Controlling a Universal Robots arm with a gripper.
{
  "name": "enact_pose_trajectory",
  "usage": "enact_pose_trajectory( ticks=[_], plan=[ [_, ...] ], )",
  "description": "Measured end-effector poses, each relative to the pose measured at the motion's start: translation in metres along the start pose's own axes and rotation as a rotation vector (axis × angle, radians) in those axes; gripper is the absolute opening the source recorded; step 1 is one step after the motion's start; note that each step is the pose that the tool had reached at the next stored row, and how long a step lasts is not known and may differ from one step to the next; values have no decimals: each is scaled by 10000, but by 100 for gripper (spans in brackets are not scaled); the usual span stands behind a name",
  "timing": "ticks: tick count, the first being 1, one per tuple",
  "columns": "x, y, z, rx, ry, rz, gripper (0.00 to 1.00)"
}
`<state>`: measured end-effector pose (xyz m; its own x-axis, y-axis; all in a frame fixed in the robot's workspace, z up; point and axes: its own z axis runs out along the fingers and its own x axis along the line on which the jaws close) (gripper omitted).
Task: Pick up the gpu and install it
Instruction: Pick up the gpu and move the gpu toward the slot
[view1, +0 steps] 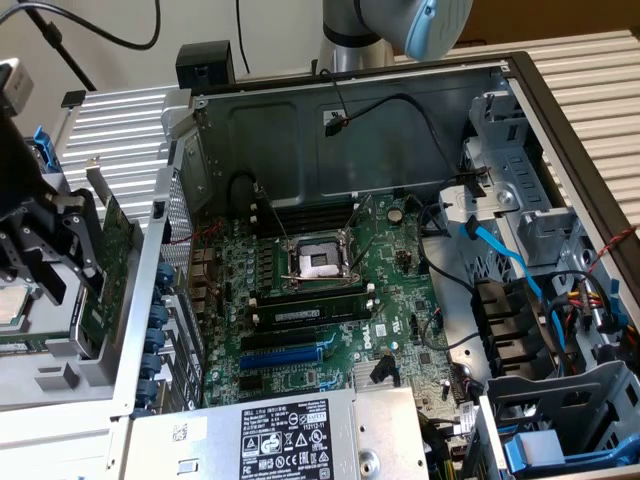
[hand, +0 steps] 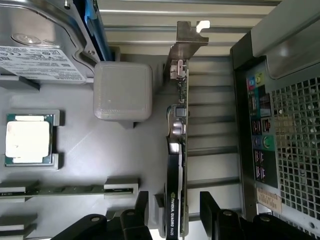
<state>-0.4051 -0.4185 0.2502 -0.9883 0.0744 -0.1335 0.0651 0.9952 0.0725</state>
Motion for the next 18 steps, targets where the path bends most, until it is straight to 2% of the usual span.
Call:
enact_pose_trajectory(
  ticks=[11, 18],
  plan=[
    [26, 14, 180, -3, -1, 7, 53],
    [27, 14, 185, -2, -1, 8, 53]
  ],
)
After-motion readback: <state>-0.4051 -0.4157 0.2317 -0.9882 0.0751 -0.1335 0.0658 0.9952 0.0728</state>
